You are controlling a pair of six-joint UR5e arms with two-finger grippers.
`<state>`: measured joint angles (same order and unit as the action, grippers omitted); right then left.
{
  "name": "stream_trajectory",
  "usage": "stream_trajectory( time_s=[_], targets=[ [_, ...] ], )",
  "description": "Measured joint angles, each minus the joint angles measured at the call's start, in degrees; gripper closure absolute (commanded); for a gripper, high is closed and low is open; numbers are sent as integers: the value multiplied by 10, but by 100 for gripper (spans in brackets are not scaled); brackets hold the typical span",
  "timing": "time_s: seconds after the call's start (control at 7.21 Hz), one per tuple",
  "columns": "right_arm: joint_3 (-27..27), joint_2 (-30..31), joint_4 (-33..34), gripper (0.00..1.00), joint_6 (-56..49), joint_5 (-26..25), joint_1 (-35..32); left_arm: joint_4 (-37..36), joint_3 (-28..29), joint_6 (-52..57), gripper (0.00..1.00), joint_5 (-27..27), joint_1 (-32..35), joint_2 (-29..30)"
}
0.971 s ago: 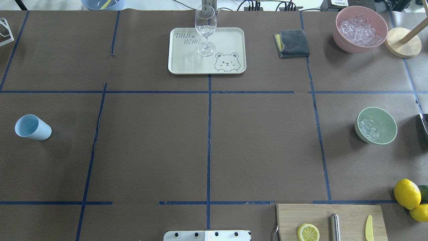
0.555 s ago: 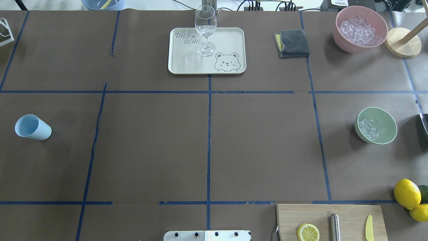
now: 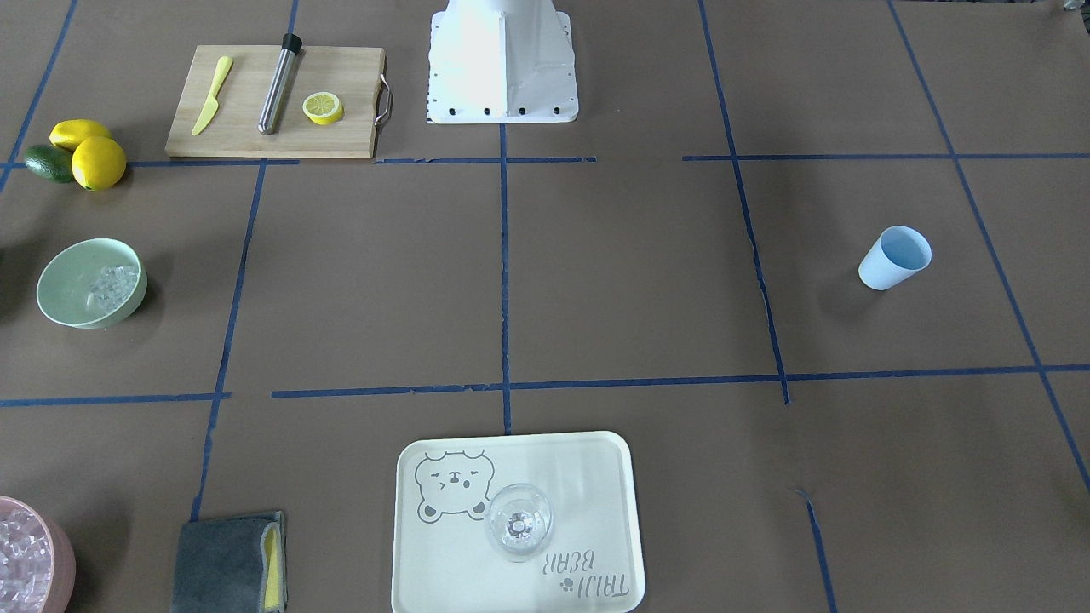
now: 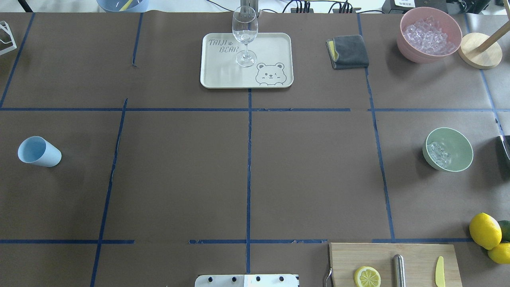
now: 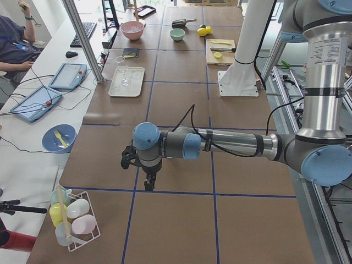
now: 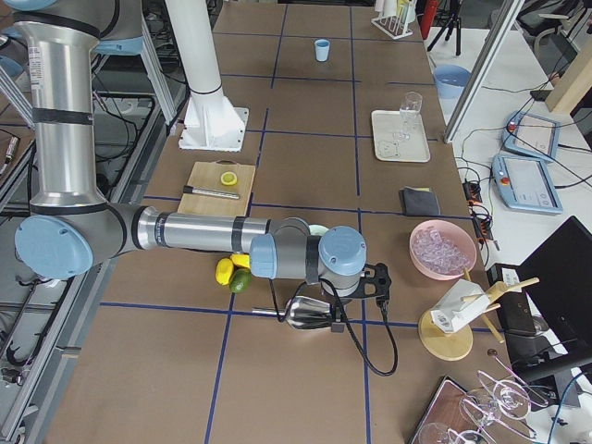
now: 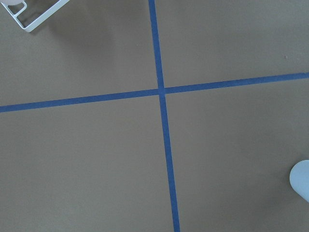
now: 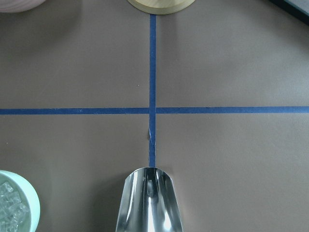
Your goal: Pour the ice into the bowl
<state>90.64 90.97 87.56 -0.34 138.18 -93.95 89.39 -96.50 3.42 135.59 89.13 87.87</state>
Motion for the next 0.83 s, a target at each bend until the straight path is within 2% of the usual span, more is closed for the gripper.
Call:
stream_trajectory(
  time_s=[0.83],
  targets=[
    [-5, 1, 0, 0, 1, -13, 2, 1, 0, 0, 0, 0, 0, 0]
  ],
)
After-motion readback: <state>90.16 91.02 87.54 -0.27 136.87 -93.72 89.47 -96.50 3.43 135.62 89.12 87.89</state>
